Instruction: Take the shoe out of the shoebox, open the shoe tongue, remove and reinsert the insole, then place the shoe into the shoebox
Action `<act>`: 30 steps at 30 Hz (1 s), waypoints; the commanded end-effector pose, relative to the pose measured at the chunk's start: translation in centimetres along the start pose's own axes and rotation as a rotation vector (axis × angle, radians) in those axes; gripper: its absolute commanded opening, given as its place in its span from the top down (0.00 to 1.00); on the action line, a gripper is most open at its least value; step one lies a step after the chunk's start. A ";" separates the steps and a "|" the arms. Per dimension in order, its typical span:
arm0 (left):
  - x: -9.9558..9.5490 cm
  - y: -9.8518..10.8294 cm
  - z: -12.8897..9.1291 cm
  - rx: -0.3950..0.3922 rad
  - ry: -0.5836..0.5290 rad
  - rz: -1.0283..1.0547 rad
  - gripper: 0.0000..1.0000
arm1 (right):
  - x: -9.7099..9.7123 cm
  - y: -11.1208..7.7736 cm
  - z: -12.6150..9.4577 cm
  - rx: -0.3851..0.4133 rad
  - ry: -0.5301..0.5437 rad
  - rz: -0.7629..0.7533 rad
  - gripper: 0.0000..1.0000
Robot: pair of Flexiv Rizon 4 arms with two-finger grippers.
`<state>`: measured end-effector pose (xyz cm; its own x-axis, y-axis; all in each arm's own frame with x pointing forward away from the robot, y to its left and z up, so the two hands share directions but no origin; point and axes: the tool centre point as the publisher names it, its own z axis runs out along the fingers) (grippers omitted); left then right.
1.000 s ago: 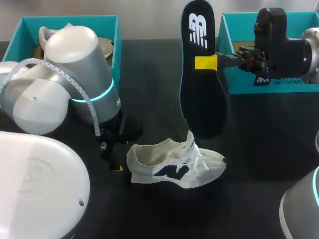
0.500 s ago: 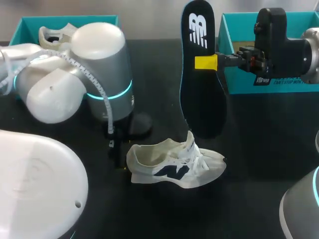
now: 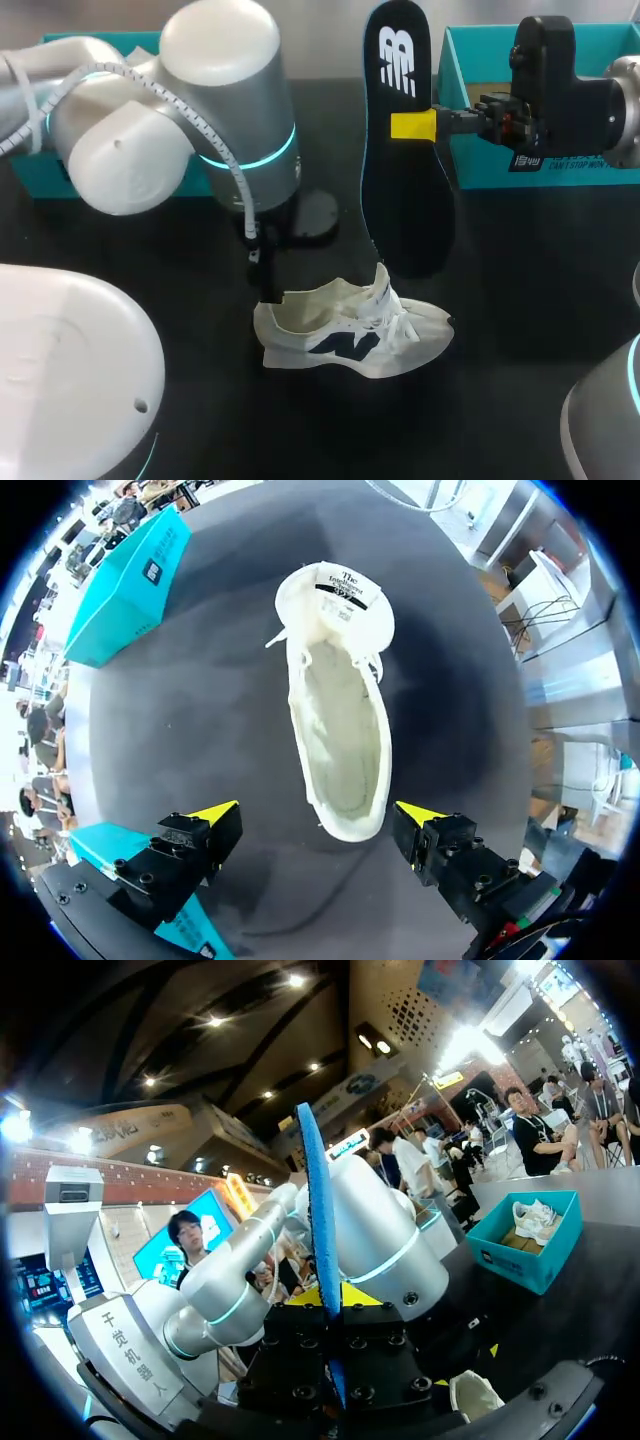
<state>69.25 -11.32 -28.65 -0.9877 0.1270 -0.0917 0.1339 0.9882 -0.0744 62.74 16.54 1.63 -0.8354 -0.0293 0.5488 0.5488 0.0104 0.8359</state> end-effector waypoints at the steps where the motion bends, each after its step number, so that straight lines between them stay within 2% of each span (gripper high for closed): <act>1: -0.6 -1.1 2.6 0.029 -0.006 -0.001 0.00 | -0.1 0.0 0.2 0.002 -0.001 0.002 1.00; 7: -1.4 -1.9 4.3 0.071 -0.023 -0.030 0.00 | -0.1 0.0 0.2 0.002 -0.001 0.002 1.00; 12: -1.9 -2.6 5.7 0.074 -0.013 -0.032 0.00 | -0.1 0.0 0.2 0.002 -0.001 0.002 1.00; 22: -2.7 -4.2 9.1 0.049 0.021 -0.032 0.00 | -0.1 0.0 0.2 0.002 -0.001 0.002 1.00; 30: -2.6 -5.3 11.0 0.033 0.059 -0.054 0.00 | -0.1 0.0 0.2 0.002 -0.001 0.002 1.00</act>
<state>71.49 -16.44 -37.42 -0.9962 0.0787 -0.0381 0.0830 0.9882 -0.1287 62.74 16.54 1.62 -0.8354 -0.0293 0.5489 0.5488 0.0105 0.8359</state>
